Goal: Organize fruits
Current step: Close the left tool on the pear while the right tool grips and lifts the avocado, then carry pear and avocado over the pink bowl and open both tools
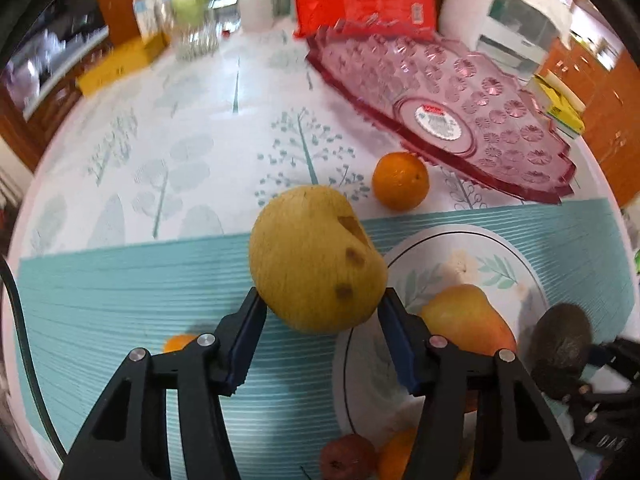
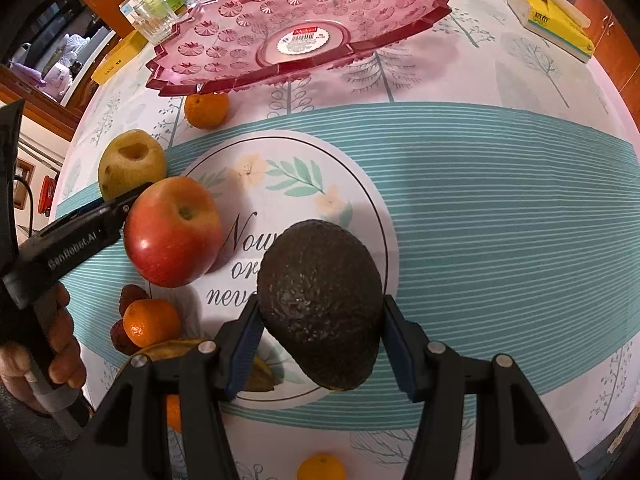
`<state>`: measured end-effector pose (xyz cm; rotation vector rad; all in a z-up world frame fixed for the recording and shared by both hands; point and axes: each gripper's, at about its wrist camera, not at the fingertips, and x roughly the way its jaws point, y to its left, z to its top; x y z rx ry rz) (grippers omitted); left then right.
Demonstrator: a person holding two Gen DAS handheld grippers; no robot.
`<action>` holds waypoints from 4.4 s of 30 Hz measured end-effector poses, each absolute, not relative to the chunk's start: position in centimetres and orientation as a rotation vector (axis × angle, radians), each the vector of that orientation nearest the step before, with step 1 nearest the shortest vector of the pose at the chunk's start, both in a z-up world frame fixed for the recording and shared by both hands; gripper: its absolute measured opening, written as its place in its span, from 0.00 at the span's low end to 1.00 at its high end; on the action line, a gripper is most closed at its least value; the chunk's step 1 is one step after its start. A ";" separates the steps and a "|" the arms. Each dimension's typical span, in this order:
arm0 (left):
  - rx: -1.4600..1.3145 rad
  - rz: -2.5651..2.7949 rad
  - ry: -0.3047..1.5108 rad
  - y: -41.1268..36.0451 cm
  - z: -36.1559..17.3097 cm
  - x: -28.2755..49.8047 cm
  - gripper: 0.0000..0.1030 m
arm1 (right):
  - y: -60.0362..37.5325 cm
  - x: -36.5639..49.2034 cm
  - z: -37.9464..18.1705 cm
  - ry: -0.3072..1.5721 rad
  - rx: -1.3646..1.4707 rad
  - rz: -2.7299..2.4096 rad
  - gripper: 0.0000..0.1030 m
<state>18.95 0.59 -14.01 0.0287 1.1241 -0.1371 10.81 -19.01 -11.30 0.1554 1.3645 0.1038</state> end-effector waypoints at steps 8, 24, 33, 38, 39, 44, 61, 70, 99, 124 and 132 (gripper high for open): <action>0.037 -0.168 1.083 1.2 -13.5 17.6 0.53 | -19.3 10.6 -11.3 1.363 0.166 0.106 0.56; -0.023 -0.092 1.180 2.4 -14.6 19.1 0.80 | -19.2 10.7 -11.5 1.377 0.164 0.112 0.56; -0.044 -0.119 1.200 3.1 -14.8 18.8 0.72 | -19.1 10.8 -11.6 1.379 0.165 0.107 0.56; -0.020 -0.108 1.201 2.9 -14.5 18.2 0.71 | -19.1 10.8 -11.6 1.380 0.166 0.110 0.56; -0.025 -0.112 1.200 2.9 -14.2 18.0 0.71 | -19.0 10.8 -11.4 1.377 0.165 0.113 0.56; -0.002 -0.137 1.165 1.9 -10.9 17.3 0.71 | -18.5 10.7 -9.6 1.331 0.152 0.141 0.56; 0.068 -0.215 0.938 -2.2 3.4 23.1 0.72 | -19.5 16.4 4.8 0.989 0.023 0.167 0.56; 0.065 -0.184 0.928 -3.4 3.6 30.0 0.72 | -21.8 23.0 6.5 0.935 0.056 0.090 0.56; 0.187 -0.229 1.176 -6.5 -11.5 36.8 0.72 | -21.4 30.9 -9.0 1.252 0.066 0.083 0.56; 0.125 -0.267 1.102 -5.4 -7.0 33.3 0.99 | -21.7 27.7 -5.6 1.137 0.116 0.106 0.59; 0.104 -0.229 1.041 -4.3 -3.7 28.9 0.99 | -21.2 24.5 -3.1 1.096 0.152 0.143 0.59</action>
